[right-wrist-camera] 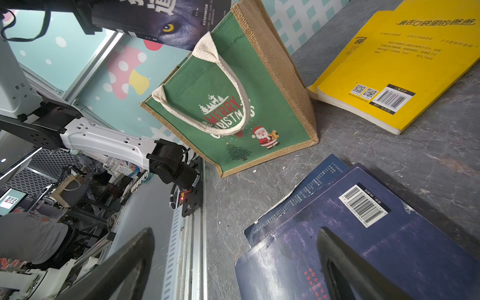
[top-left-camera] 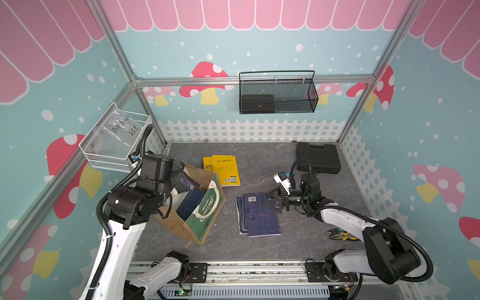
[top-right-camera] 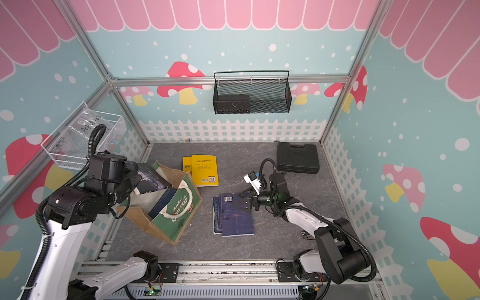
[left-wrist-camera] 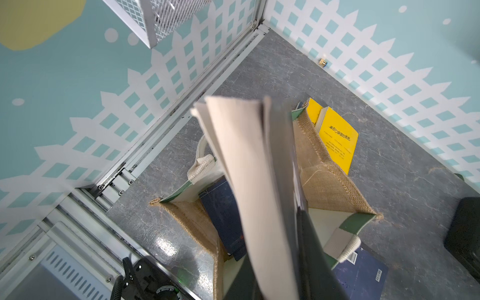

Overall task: Put the books into the canvas bag
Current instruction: Place the book in the canvas bag.

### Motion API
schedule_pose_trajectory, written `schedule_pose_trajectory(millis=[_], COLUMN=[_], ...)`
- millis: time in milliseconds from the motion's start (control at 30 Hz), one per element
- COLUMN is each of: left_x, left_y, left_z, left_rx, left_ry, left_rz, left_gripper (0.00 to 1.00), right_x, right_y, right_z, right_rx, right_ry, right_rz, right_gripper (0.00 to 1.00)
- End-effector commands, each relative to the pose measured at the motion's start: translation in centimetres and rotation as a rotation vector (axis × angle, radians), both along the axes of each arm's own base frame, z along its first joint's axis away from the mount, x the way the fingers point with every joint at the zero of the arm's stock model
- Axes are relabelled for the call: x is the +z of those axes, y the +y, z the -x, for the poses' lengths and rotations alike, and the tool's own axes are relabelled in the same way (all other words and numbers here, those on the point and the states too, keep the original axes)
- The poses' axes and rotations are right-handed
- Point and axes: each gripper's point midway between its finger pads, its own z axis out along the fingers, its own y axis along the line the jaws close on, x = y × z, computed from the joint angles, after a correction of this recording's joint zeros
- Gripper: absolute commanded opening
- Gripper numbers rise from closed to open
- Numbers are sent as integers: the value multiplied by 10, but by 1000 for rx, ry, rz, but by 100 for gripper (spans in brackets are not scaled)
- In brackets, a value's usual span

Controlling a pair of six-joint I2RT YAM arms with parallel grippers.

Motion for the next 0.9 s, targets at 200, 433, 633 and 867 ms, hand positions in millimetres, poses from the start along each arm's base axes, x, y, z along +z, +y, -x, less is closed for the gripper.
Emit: schedule_pose_trajectory(millis=[200,433,633,867], left_x=[-42,-67,-98,-124], left_y=[-23,-26,-30,-22], left_z=[-31,-45,-52,-40], left_rx=[21,56,83,151], left_ry=[-30,-10,18,17], left_rz=[189,217,255,278], left_gripper=[0,0,0,0], right_x=[-6,-7,-9,-7], right_y=[-2,-3,-4,-4], right_z=[-1,-3,-4,-6], right_rx=[-1,-6,-9,-11], right_ry=[-2,-1,7,5], right_rz=[8,11,15,13], right_gripper=[99,99,99,99])
